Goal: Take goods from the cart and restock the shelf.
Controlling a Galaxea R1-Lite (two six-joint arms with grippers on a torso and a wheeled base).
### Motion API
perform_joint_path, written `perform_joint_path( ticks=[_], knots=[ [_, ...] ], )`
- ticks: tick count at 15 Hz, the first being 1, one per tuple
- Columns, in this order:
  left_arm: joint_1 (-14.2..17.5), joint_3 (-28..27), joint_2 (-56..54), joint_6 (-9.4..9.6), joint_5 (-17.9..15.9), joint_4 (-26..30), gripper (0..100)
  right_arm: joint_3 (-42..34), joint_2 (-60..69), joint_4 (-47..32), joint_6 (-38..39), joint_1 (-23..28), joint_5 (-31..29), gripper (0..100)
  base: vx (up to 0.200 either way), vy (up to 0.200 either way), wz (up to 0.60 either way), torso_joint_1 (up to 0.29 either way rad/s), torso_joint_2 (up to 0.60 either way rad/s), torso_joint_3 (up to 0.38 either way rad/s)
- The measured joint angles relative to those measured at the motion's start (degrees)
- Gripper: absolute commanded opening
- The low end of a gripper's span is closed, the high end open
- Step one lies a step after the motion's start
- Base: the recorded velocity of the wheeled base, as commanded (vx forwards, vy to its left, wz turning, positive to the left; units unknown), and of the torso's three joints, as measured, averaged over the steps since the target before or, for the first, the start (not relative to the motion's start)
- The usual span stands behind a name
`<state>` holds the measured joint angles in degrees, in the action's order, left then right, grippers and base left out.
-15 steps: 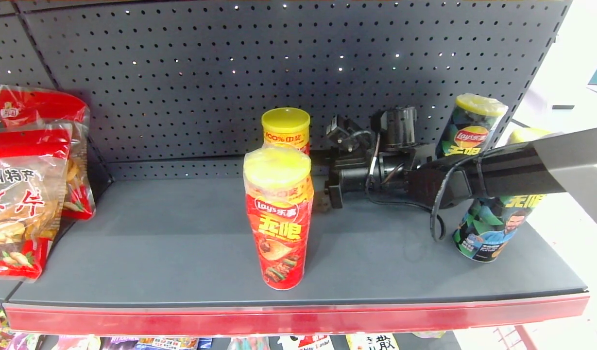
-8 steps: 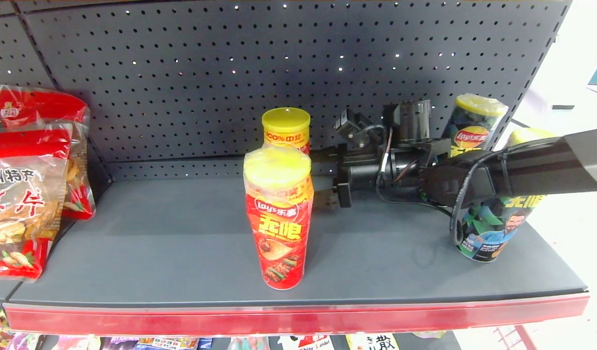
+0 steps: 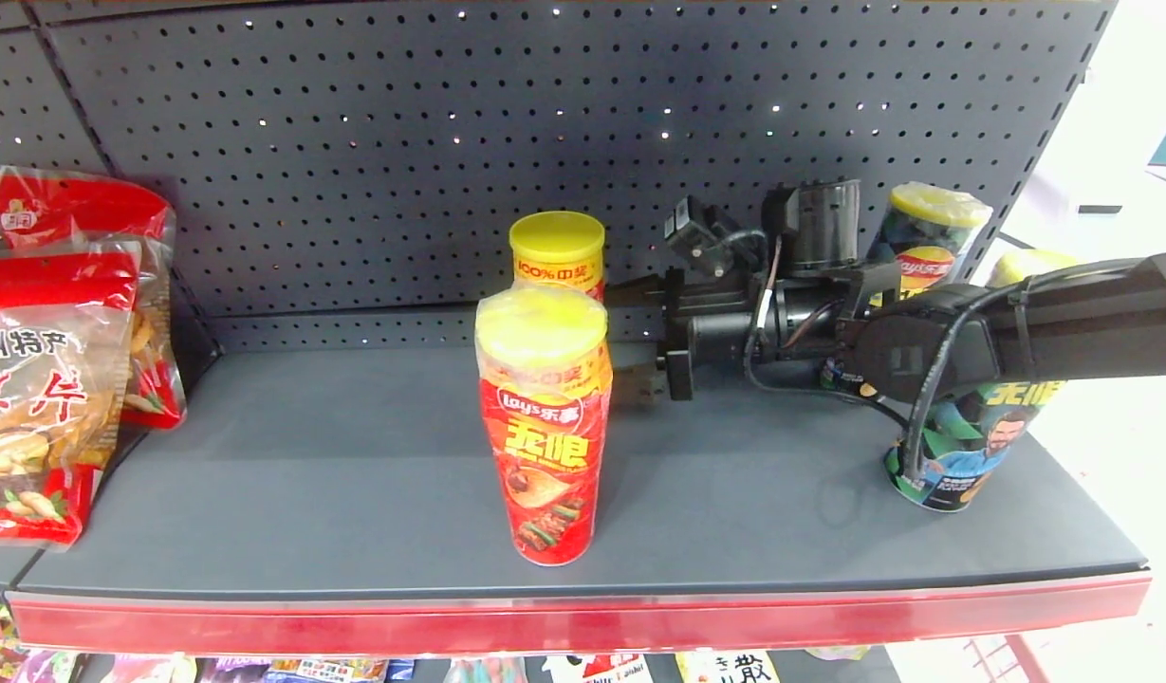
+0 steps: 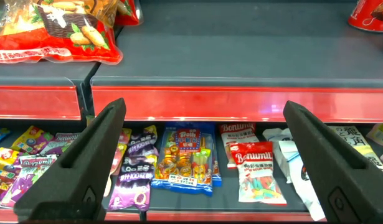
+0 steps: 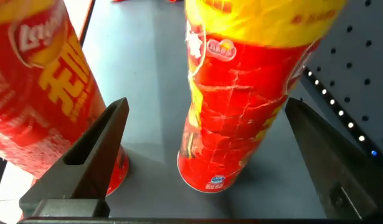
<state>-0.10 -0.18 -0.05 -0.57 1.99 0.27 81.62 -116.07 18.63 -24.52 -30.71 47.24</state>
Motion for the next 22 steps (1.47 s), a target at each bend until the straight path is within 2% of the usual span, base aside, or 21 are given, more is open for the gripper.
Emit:
perform_joint_path(
  ticks=[9, 22],
  knots=[
    [0.02, 0.00, 0.00, -0.02, 0.01, -0.02, 100, 3.77, -0.37, -1.58, 0.35, 0.61, -2.08, 100, 0.000, 0.000, 0.00, 0.000, 0.00, 0.000],
    [0.02, 0.02, 0.00, 0.00, 0.00, -0.02, 100, 3.88, 0.33, -1.61, 0.54, 0.59, -2.00, 100, 0.000, 0.000, 0.00, 0.000, 0.00, 0.000]
  ],
)
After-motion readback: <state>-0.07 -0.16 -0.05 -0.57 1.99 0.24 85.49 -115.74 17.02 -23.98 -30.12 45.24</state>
